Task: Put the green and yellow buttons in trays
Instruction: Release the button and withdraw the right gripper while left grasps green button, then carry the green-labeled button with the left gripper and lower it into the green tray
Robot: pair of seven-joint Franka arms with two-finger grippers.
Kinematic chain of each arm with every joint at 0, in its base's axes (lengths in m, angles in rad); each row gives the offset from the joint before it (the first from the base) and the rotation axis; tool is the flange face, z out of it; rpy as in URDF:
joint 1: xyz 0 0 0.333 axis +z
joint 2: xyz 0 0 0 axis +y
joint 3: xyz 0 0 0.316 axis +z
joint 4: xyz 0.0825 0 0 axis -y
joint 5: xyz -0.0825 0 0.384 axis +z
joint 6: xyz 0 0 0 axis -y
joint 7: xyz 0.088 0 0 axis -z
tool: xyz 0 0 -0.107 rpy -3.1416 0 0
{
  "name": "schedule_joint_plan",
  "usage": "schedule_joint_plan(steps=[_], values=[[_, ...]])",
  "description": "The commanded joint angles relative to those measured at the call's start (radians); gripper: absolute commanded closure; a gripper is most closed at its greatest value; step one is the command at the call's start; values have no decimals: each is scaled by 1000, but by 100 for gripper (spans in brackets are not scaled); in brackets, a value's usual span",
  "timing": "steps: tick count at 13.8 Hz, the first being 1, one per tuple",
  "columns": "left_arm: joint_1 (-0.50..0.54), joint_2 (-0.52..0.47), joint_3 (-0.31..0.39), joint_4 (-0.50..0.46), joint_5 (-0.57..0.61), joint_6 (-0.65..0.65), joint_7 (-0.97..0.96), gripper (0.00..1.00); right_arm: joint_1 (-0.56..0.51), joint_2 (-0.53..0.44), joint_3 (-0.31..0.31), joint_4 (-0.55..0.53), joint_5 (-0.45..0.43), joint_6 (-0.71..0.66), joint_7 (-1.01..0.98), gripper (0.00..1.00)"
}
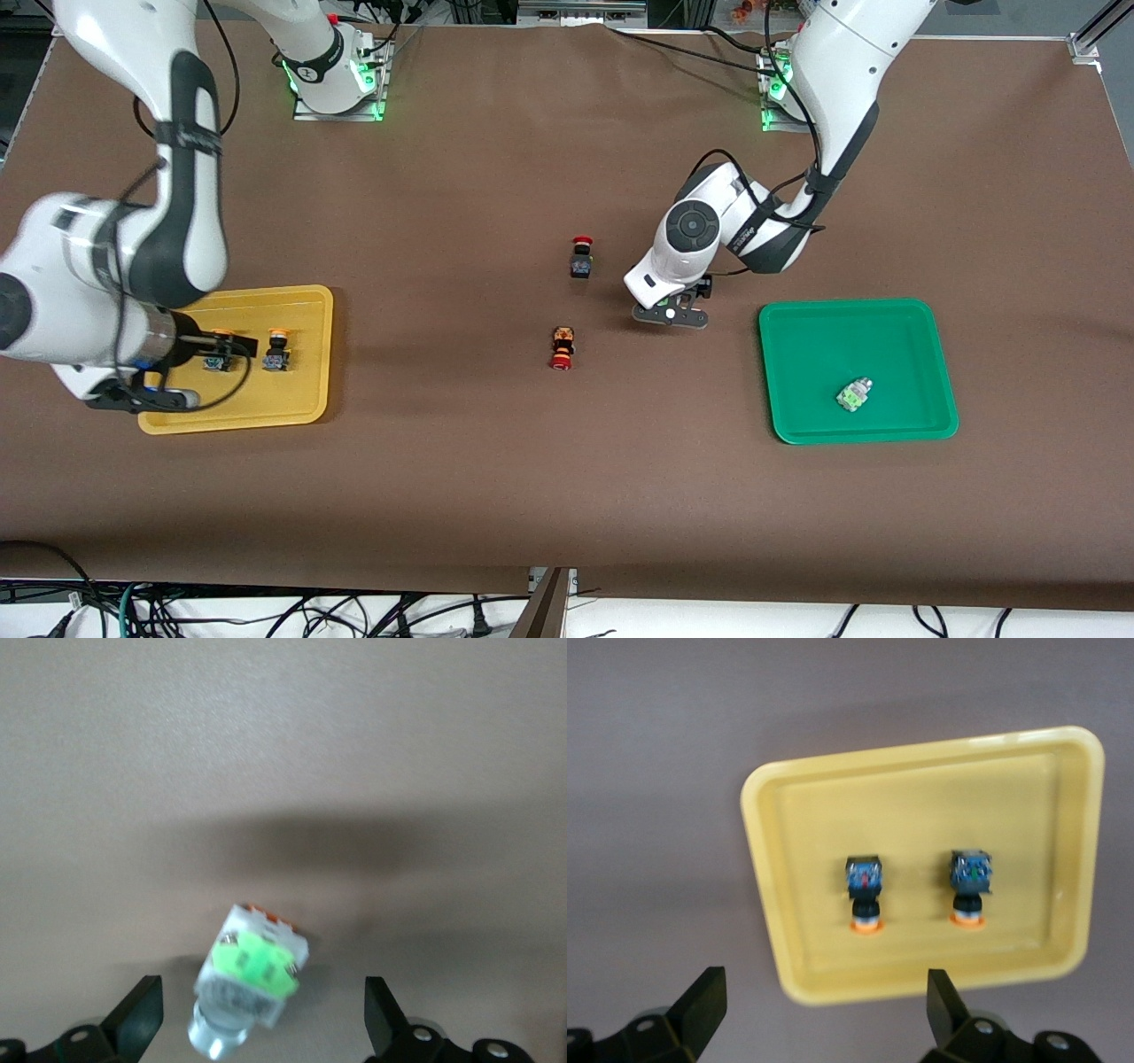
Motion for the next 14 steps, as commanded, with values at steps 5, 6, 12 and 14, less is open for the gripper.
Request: schedule_joint_plan(steps=[5, 6, 12, 14], values=[[16, 21, 23, 8, 43, 25, 2, 100, -56, -97, 80, 75, -53, -146, -4, 0], [22, 19, 23, 10, 43, 23, 2, 100, -121, -148, 167, 64, -118, -146, -4, 0], [195, -7, 23, 152, 31, -156, 275, 100, -509, -505, 686, -167, -365, -140, -9, 0], [204, 7, 29, 227, 41, -220, 283, 100, -548, -554, 729, -177, -376, -157, -14, 0]])
